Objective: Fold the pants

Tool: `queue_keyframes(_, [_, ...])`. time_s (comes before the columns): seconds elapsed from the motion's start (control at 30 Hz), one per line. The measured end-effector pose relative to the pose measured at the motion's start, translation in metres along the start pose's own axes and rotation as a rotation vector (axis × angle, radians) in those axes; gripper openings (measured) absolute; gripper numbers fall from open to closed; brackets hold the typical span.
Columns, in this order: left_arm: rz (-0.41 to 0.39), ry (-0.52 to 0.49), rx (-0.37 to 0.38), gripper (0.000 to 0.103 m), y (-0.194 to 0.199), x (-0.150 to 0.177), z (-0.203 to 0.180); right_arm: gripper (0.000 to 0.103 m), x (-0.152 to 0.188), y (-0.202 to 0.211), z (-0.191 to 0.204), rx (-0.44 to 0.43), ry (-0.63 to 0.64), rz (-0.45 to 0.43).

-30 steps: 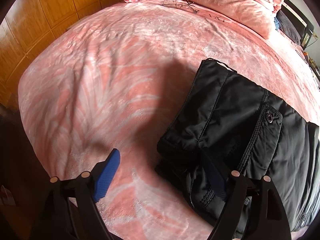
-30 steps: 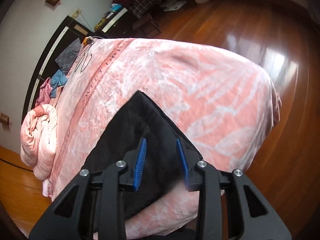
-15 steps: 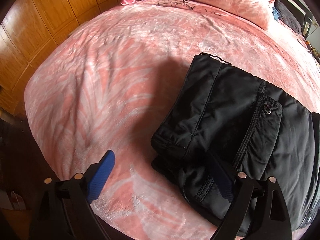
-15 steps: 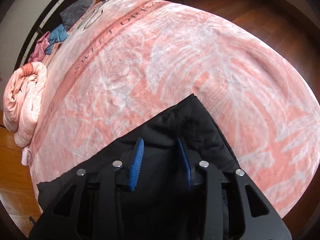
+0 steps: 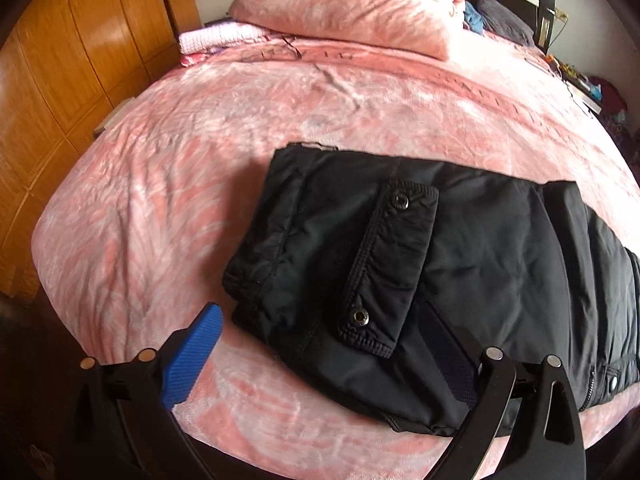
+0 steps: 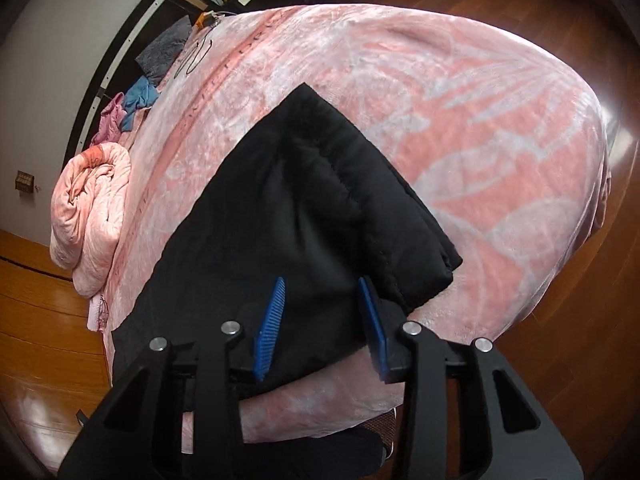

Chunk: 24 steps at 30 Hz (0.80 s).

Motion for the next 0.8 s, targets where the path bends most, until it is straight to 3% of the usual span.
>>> queue_keyframes(0.07, [0.044,0.011,0.004,0.099,-0.01,0.007,0.001,0.071,-0.008,0.028,0.003,-0.038,-0.024,-0.103])
queue_keyframes(0.1, [0.061,0.022,0.008,0.099,-0.013,0.012,0.002,0.073,-0.011,0.041,0.002,-0.052,-0.033,-0.144])
queue_keyframes(0.3, [0.13,0.146,0.074,0.1,-0.029,0.033,0.014,0.072,-0.008,0.055,-0.035,-0.121,-0.18,-0.143])
queue_keyframes(0.43, [0.153,0.164,0.077,0.1,-0.031,0.033,0.015,0.071,-0.001,0.042,-0.052,-0.196,-0.293,-0.126])
queue_keyframes(0.67, [0.178,0.176,0.06,0.1,-0.035,0.034,0.013,0.07,0.008,0.016,-0.059,-0.224,-0.329,-0.1])
queue_keyframes(0.8, [0.185,0.164,0.049,0.1,-0.035,0.032,0.012,0.07,0.004,0.008,-0.067,-0.288,-0.4,-0.126])
Point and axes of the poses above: each gripper's, at about its wrist camera, not at the fingertips, and y roughly against the way its jaws point, z to its left, x to its underside, the point moved 6 cm from there along -y, roughly the way its jaws point, and after that the axes turned 9 degrees about -z, right-handed, at the moved point
